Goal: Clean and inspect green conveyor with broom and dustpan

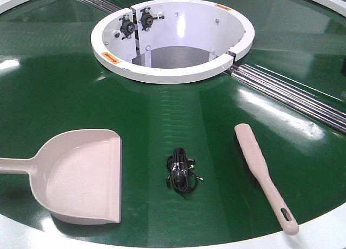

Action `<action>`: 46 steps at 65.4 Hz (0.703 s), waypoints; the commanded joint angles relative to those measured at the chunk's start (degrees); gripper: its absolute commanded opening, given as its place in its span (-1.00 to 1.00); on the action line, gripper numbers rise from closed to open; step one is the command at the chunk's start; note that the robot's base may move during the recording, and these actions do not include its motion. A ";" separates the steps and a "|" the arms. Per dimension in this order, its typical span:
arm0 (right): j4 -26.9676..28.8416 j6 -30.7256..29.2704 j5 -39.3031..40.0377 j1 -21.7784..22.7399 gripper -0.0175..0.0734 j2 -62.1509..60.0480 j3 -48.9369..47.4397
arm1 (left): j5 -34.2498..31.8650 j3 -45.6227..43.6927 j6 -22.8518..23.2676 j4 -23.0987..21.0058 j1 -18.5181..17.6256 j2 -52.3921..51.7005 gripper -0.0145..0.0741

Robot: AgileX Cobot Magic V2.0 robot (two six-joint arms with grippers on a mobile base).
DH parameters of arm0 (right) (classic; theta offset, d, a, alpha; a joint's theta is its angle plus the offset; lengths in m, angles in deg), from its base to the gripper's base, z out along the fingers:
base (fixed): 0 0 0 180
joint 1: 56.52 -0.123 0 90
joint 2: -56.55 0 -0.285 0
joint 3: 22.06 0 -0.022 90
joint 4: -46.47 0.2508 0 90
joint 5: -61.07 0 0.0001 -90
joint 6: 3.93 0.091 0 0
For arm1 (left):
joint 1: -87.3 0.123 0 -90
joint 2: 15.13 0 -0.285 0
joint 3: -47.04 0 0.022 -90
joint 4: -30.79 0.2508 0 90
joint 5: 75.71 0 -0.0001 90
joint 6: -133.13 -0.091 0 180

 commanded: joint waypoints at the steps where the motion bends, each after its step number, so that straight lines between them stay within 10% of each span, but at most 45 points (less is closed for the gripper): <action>1: 0.02 -0.16 1.30 0.02 0.51 0.04 -2.14 | -2.44 -2.05 0.46 -0.43 -0.40 1.39 0.37; 16: 0.25 -4.49 -0.69 0.02 0.92 0.23 -2.14 | -2.49 -2.05 0.51 -0.75 -0.40 1.69 0.95; 46: -0.09 -0.26 -29.23 -6.97 0.82 13.63 -13.91 | -2.36 -2.05 0.51 -0.75 -0.40 1.69 0.78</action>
